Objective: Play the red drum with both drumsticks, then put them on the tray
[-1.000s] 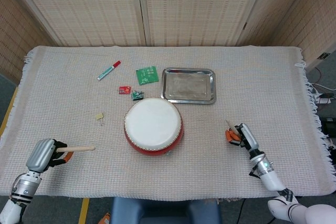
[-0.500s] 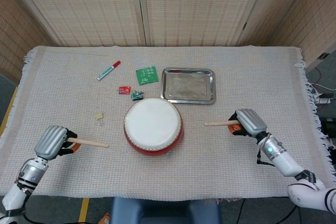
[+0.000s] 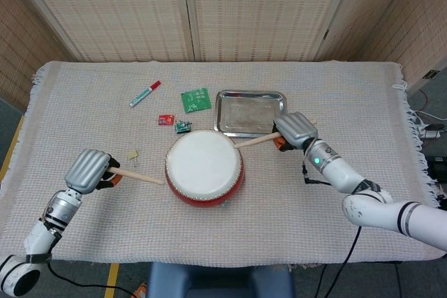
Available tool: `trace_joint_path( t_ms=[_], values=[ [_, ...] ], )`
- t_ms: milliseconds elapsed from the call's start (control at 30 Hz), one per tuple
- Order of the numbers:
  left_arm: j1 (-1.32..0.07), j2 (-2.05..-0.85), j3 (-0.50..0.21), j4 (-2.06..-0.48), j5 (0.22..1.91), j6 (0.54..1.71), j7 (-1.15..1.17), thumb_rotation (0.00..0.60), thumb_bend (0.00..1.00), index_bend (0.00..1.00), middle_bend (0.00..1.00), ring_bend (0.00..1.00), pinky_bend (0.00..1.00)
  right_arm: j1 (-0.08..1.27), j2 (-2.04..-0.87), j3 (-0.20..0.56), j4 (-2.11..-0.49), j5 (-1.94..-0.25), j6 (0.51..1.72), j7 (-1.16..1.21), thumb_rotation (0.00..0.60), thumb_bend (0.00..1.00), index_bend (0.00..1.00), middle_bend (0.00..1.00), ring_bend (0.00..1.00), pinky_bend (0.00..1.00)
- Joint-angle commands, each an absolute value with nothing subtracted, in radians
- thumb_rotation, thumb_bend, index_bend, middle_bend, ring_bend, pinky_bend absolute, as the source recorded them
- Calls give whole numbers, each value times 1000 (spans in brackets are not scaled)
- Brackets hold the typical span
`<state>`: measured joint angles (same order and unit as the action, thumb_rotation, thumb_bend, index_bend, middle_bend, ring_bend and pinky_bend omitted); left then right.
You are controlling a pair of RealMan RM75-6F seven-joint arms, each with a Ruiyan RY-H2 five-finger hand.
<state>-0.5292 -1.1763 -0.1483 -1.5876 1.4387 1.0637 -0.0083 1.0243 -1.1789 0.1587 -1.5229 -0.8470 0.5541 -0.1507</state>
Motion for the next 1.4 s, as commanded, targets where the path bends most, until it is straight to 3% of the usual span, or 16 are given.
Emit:
trace_joint_path(
  t_ms=[33,333,567,733,1000,1267,1400],
  values=[
    [-570,-1159,-177,-1618,1369,1010,65,600,417,1000,1000,1000,1000,1135,-1274,103,-1446,-718,525,-270,600,556,1000,1000,1000,1000],
    [-623,-1162,-219,-1636,1273,987,166,600,417,1000,1000,1000,1000,1260,-1391,-39,-1377,-526,621,-511,600,556,1000,1000,1000,1000],
    [-675,-1266,-216,-1570,1205,969,273,600,416,1000,1000,1000,1000,1215,-1297,90,-1518,-585,694,-369,600,556,1000,1000,1000,1000],
    [-704,-1380,-201,-1491,1170,986,368,600,415,1000,1000,1000,1000,1188,-1240,132,-1577,-660,708,-318,600,556,1000,1000,1000,1000],
    [-705,-1376,-201,-1507,1140,1020,427,600,416,1000,1000,1000,1000,1195,-1272,98,-1543,-650,692,-360,600,556,1000,1000,1000,1000],
    [-665,-1279,-222,-1607,1170,1085,351,600,416,1000,1000,1000,1000,1243,-1384,-17,-1428,-554,671,-519,600,556,1000,1000,1000,1000],
    [-682,-1325,-193,-1568,1163,1054,387,600,416,1000,1000,1000,1000,1240,-1375,23,-1460,-562,719,-499,600,556,1000,1000,1000,1000]
  ],
)
